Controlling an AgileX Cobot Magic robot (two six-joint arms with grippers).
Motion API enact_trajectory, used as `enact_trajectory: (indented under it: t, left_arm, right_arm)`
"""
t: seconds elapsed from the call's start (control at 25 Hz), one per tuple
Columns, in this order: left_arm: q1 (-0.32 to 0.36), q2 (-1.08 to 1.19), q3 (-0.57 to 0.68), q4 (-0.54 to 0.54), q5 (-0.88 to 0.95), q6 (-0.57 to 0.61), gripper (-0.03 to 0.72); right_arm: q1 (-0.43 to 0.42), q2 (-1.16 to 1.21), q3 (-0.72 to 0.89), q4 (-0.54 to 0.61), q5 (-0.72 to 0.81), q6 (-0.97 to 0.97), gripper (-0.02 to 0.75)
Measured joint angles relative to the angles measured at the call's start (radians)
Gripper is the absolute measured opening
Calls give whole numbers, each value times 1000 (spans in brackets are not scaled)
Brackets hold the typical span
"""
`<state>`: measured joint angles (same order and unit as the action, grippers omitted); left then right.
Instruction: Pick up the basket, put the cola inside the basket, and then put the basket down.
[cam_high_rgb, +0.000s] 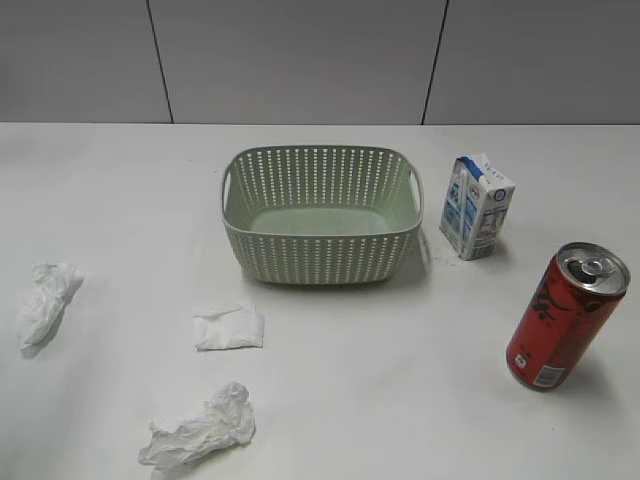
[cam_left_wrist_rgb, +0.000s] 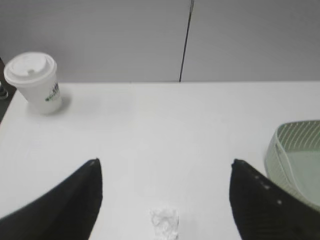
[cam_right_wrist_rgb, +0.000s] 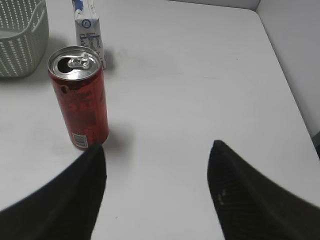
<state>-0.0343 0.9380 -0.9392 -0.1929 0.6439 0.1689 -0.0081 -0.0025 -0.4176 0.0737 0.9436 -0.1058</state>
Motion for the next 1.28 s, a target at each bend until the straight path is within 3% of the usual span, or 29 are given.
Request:
enact_trajectory:
  t: [0.2, 0.36, 0.6, 0.76, 1.28]
  left_arm:
    - [-73, 236, -182, 0, 141, 17, 589]
    - [-201, 398, -300, 1, 195, 11, 589]
    - [-391, 640, -454, 102, 283, -127, 589]
    - [-478, 788, -565, 179, 332, -234, 589]
    - [-493, 1146, -836, 136, 452, -346, 589]
  right_arm:
    - [0, 0, 0, 0, 0, 0, 486]
    - [0, 0, 0, 0, 0, 0, 486]
    - [0, 0, 0, 0, 0, 0, 486]
    - [0, 0, 0, 0, 0, 1, 486]
    - [0, 0, 0, 0, 0, 0, 484]
